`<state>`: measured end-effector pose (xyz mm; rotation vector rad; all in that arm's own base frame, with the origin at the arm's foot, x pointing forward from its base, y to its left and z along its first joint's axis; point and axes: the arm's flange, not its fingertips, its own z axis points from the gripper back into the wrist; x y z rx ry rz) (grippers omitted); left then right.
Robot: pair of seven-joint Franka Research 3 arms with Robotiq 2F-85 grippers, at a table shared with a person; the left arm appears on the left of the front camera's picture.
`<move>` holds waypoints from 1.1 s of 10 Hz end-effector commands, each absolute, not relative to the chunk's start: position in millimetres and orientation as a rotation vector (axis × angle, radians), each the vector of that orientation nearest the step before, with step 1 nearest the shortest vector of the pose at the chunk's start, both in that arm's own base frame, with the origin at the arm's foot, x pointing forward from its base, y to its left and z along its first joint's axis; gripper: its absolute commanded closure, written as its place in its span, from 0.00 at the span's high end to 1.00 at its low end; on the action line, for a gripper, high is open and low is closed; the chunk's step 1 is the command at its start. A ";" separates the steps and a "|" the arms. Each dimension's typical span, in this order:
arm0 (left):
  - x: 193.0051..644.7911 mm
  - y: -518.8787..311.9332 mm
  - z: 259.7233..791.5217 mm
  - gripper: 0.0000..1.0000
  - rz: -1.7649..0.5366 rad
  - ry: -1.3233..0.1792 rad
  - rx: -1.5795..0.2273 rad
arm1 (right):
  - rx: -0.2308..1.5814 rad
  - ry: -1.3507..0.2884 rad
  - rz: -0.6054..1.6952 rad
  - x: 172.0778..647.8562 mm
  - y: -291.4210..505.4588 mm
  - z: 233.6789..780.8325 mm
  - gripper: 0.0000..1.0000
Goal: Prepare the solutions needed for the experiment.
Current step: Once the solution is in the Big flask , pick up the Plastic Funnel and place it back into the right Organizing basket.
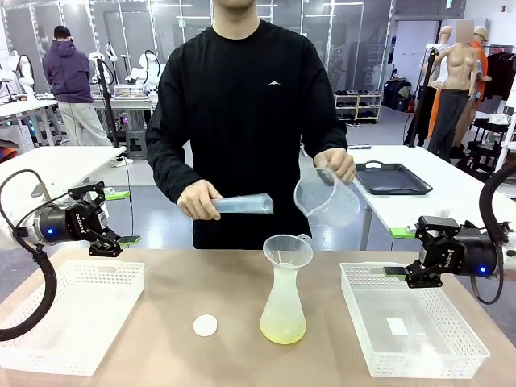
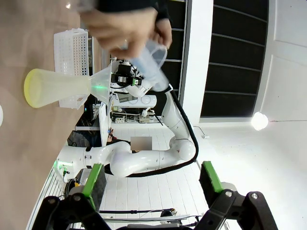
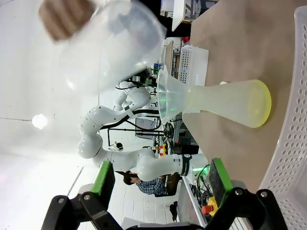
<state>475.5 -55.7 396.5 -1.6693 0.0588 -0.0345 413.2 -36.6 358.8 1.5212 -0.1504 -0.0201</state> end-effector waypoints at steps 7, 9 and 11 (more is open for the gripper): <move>474.1 -55.7 398.2 1.00 -0.042 0.052 -1.671 | 1.517 -0.152 -0.018 413.6 -35.4 359.8 1.00; 474.1 -55.7 398.2 1.00 -0.042 0.052 -1.671 | 1.517 -0.152 -0.018 413.6 -35.4 359.8 1.00; 474.1 -55.7 398.2 1.00 -0.042 0.052 -1.671 | 1.517 -0.152 -0.018 413.6 -35.4 359.8 1.00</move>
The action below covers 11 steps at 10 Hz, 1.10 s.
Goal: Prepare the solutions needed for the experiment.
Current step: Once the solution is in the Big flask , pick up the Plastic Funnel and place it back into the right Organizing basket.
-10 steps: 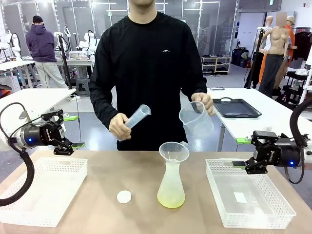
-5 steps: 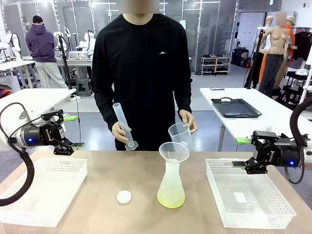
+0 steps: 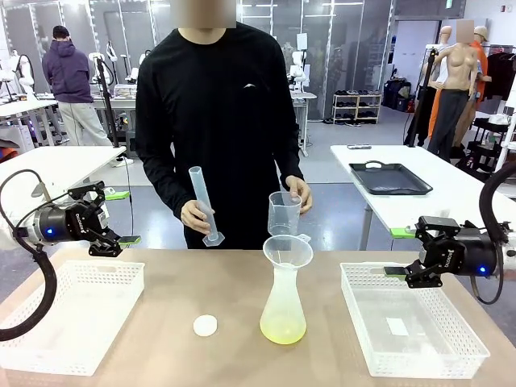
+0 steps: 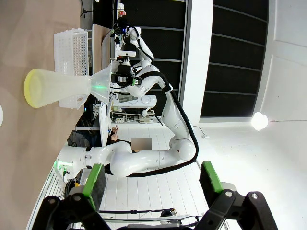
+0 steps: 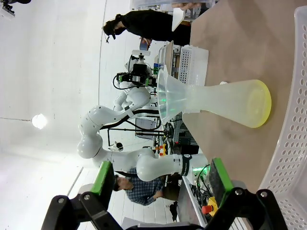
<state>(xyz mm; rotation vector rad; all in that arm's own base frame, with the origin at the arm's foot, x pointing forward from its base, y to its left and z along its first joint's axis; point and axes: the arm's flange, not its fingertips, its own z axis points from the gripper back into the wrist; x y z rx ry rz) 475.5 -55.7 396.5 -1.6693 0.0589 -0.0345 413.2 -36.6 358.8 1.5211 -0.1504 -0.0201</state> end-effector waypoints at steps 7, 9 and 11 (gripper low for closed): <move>474.1 -55.7 398.2 1.00 -0.042 0.052 -1.671 | 1.517 -0.152 -0.018 413.6 -35.4 359.8 1.00; 474.1 -55.7 398.2 1.00 -0.042 0.052 -1.671 | 1.517 -0.152 -0.018 413.6 -35.4 359.8 1.00; 474.1 -55.7 398.2 1.00 -0.042 0.052 -1.671 | 1.517 -0.152 -0.018 413.6 -35.4 359.8 1.00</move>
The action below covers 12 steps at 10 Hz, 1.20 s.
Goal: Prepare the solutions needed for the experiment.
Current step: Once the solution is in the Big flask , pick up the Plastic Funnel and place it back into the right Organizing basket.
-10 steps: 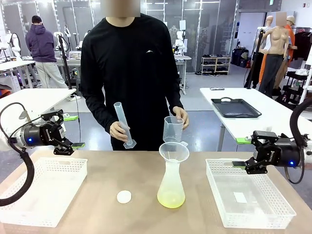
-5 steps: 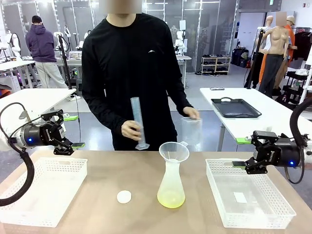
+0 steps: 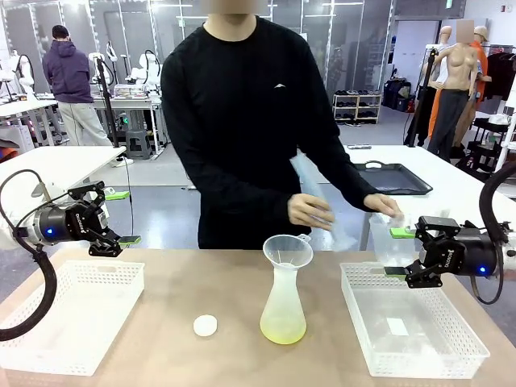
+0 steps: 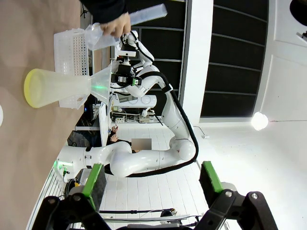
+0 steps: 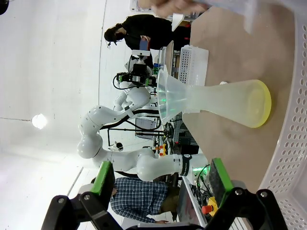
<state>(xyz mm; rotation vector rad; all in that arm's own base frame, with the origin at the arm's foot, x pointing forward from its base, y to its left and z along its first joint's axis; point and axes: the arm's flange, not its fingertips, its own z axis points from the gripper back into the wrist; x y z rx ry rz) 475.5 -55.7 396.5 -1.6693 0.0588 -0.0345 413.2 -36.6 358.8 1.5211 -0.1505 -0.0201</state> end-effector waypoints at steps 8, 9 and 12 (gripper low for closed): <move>474.1 -55.7 398.2 1.00 -0.042 0.052 -1.671 | 0.887 -0.138 -0.032 405.7 -12.1 467.4 1.00; 474.1 -55.7 398.2 1.00 -0.042 0.052 -1.671 | 0.800 -0.143 -0.039 406.2 -9.0 484.9 1.00; 474.1 -55.7 398.2 1.00 -0.042 0.052 -1.671 | 0.659 -0.163 -0.058 402.9 2.0 521.0 1.00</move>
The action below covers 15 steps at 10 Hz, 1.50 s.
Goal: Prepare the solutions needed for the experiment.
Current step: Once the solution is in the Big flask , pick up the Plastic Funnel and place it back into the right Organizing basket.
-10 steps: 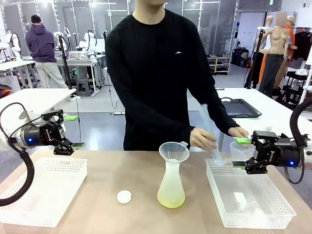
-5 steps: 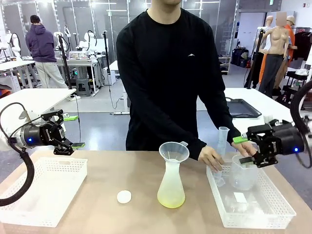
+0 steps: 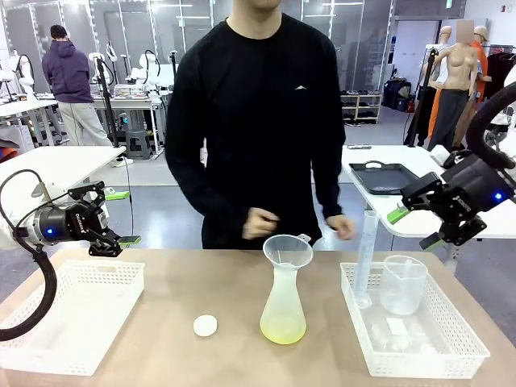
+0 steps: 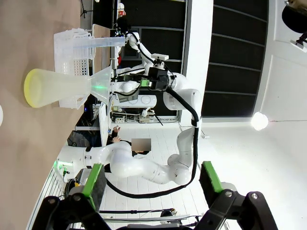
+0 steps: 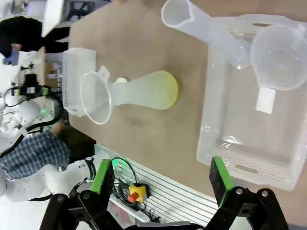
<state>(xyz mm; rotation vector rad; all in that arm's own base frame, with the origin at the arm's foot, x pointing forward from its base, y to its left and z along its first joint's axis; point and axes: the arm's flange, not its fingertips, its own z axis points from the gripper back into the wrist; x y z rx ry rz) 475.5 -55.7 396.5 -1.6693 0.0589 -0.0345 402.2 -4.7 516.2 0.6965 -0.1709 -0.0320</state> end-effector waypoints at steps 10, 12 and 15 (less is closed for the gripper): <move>474.1 -55.7 398.2 1.00 -0.042 0.052 -1.671 | 0.685 -0.172 -0.042 403.9 9.7 519.4 1.00; 474.1 -55.7 398.2 1.00 -0.042 0.052 -1.671 | 0.648 -0.137 -0.053 403.8 45.8 526.0 1.00; 474.1 -55.7 398.2 1.00 -0.042 0.052 -1.671 | 0.626 -0.134 0.004 412.7 102.5 532.8 1.00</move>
